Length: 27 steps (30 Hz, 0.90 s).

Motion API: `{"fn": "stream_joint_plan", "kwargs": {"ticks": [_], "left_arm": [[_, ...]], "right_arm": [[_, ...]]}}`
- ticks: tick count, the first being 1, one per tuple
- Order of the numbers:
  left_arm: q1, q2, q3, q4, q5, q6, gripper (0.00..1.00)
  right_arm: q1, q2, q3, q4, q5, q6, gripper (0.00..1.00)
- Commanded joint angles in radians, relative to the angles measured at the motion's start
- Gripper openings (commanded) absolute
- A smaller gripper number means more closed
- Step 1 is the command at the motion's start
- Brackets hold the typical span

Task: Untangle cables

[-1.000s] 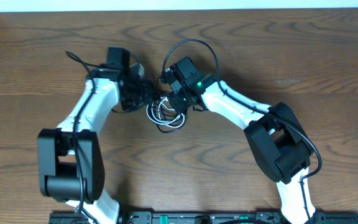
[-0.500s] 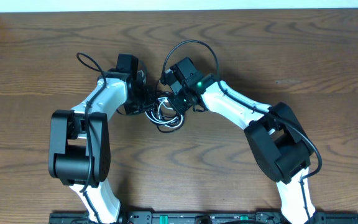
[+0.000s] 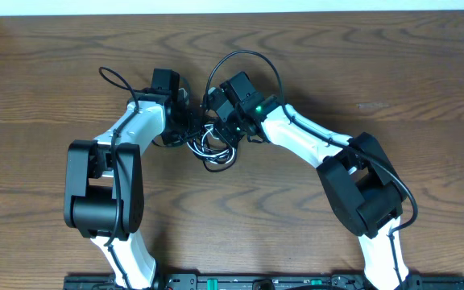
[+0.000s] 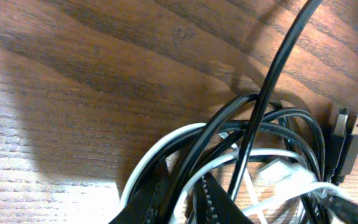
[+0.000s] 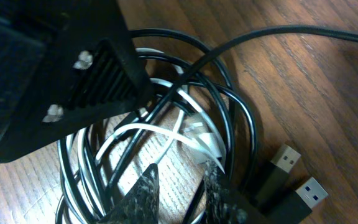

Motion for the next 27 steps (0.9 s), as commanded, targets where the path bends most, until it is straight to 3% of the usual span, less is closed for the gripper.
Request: {"fn": "stream_joint_plan", "kwargs": {"ticks": [1,27], "left_arm": [[0.000,0.034,-0.011,0.003,-0.018,0.006,0.20],[0.000,0.034,-0.011,0.003,-0.018,0.006,0.19]], "right_arm": [[0.000,-0.035,0.004,-0.003,-0.027,-0.061,0.21],[0.001,0.054,-0.029,0.049,0.043,-0.122,0.23]]}}
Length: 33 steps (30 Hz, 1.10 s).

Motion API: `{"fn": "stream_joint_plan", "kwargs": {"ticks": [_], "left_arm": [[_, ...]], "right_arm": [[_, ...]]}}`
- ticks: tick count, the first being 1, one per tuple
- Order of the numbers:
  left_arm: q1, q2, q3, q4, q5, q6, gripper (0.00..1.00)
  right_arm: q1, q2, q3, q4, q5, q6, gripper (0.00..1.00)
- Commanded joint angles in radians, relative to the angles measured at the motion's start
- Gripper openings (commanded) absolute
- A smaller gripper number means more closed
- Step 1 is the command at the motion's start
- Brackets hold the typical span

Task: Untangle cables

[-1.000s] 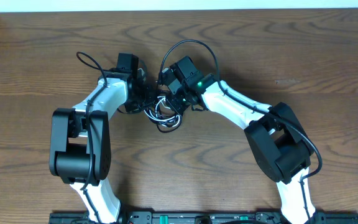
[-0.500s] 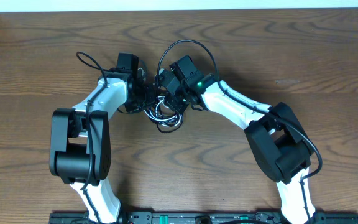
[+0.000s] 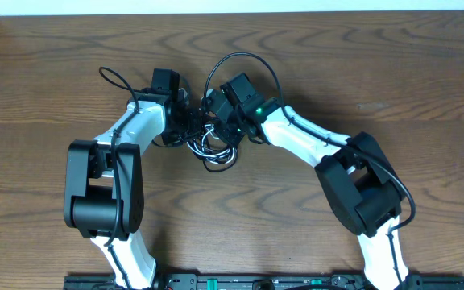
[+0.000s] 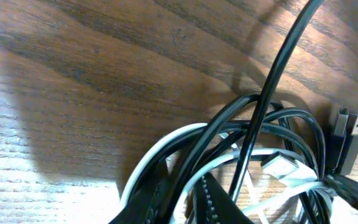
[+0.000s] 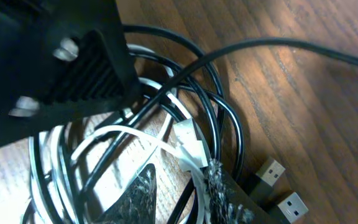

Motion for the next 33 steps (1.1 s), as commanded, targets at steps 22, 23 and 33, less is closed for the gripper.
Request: {"fn": "stream_joint_plan", "kwargs": {"ticks": [22,23,33], "left_arm": [[0.001,0.034,-0.011,0.010,-0.028,0.005,0.20],[0.001,0.034,-0.011,0.009,-0.039,0.005,0.20],[0.002,0.034,-0.011,0.009,-0.044,0.005,0.20]], "right_arm": [[-0.011,-0.123,0.034,-0.046,-0.151,0.040,0.01],[-0.012,-0.128,0.034,-0.056,-0.151,0.053,0.01],[-0.022,-0.102,0.029,-0.209,0.169,0.201,0.01]]}}
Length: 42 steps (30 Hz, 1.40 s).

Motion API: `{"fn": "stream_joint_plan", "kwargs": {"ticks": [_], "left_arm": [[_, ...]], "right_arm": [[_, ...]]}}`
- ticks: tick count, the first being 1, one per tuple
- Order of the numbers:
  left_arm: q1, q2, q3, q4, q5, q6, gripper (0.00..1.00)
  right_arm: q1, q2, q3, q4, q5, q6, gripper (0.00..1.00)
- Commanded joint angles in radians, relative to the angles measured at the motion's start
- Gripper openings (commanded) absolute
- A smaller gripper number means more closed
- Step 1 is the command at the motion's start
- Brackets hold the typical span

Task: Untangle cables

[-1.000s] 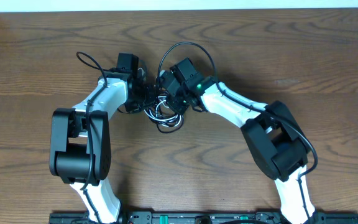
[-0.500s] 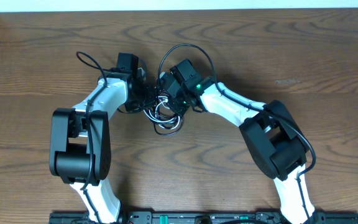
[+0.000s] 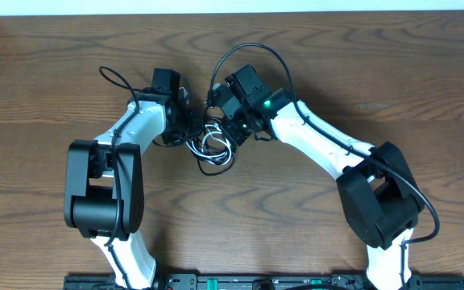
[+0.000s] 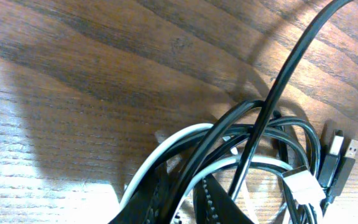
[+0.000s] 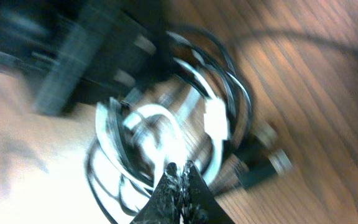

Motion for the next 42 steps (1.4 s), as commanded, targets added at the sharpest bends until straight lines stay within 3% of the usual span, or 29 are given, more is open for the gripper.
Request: {"fn": "stream_joint_plan", "kwargs": {"ticks": [1,8,14,18,33,42], "left_arm": [[0.002,0.034,-0.011,-0.003,-0.032,0.005,0.20],[0.002,0.034,-0.011,-0.003,-0.032,0.005,0.20],[0.002,0.034,-0.011,-0.003,-0.032,0.005,0.20],[0.002,0.034,-0.011,-0.003,-0.032,0.005,0.20],[0.002,0.034,-0.011,-0.003,-0.031,0.005,0.20],[0.002,0.034,-0.011,0.000,-0.023,0.005,0.20]], "right_arm": [[-0.007,0.019,-0.002,0.000,0.228,0.084,0.01],[-0.007,0.074,-0.004,0.101,0.174,0.082,0.01],[0.005,0.093,-0.004,0.164,0.126,0.081,0.21],[0.005,0.106,-0.004,0.203,0.126,0.081,0.22],[0.015,0.125,-0.003,0.083,0.054,0.082,0.27],[0.015,0.122,-0.003,0.100,0.010,0.082,0.35]]}}
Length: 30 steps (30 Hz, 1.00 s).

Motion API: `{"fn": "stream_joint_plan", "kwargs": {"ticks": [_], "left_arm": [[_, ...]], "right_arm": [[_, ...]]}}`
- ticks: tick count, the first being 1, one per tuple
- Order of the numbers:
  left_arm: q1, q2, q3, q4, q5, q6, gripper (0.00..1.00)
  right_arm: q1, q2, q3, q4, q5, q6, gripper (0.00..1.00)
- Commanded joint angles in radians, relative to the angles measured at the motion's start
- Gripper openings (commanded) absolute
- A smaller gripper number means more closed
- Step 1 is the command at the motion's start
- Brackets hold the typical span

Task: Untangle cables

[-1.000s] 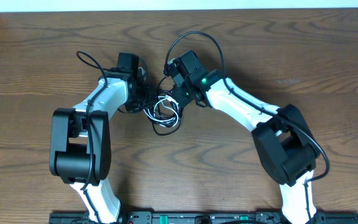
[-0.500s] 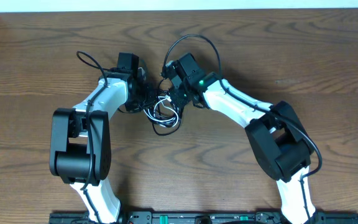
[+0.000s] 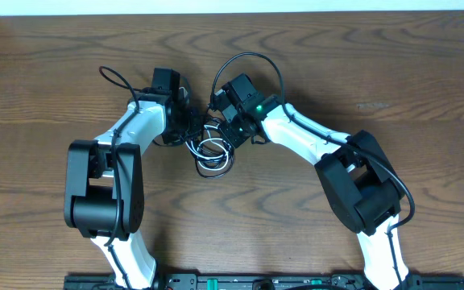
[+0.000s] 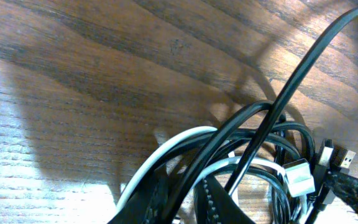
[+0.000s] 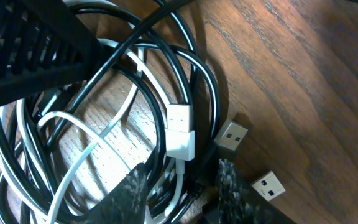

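A tangle of black and white cables (image 3: pixel 213 151) lies on the wooden table between my two grippers. My left gripper (image 3: pixel 187 122) sits at its left edge; in the left wrist view the left gripper (image 4: pixel 182 202) is shut on a black strand (image 4: pixel 253 134) beside a white one. My right gripper (image 3: pixel 232 134) is at the tangle's upper right. In the right wrist view the right gripper (image 5: pixel 182 193) is open, its fingers (image 5: pixel 132 193) straddling black strands and a white lead below a white connector (image 5: pixel 180 134). Two USB plugs (image 5: pixel 232 135) lie beside it.
Bare wooden tabletop (image 3: pixel 361 72) surrounds the tangle. A pale wall strip runs along the far edge (image 3: pixel 232 6), and a box corner shows at the far left. My arms' own black leads loop above each wrist (image 3: pixel 248 56).
My right gripper was shut and held higher, its view blurred; now it is open and low over the tangle's right side, fingers around several strands. The left gripper keeps its hold.
My left gripper stayed shut on a black strand at the tangle's left edge throughout. My right gripper stood open over the white connector, was then seen shut and pulled back to the right, and now is open over the strands again. The white connector has shifted rightward.
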Motion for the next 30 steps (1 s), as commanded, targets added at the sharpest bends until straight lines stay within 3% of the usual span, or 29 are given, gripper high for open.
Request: {"fn": "stream_joint_plan", "kwargs": {"ticks": [1,15,16,17,18,20,30], "left_arm": [[0.002,0.034,-0.011,-0.002,-0.023,0.004,0.20],[0.002,0.034,-0.011,-0.002,-0.024,0.005,0.20],[0.002,0.034,-0.011,-0.002,-0.024,0.005,0.20],[0.002,0.034,-0.011,-0.002,-0.024,0.005,0.20],[0.002,0.034,-0.011,-0.002,-0.024,0.005,0.20],[0.002,0.034,-0.011,-0.002,-0.025,0.005,0.20],[0.002,0.034,-0.011,-0.002,-0.026,0.005,0.20]], "right_arm": [[0.009,-0.002,-0.002,0.018,-0.035,0.007,0.36],[0.027,0.072,-0.002,0.083,0.067,0.008,0.37],[0.027,0.072,-0.002,0.084,0.080,0.007,0.36],[0.027,0.076,-0.002,0.087,0.097,0.007,0.29],[0.027,0.076,-0.002,0.092,0.111,0.008,0.15],[0.025,0.066,0.001,0.098,0.114,0.008,0.03],[-0.004,-0.033,0.010,0.043,0.155,0.064,0.01]]}}
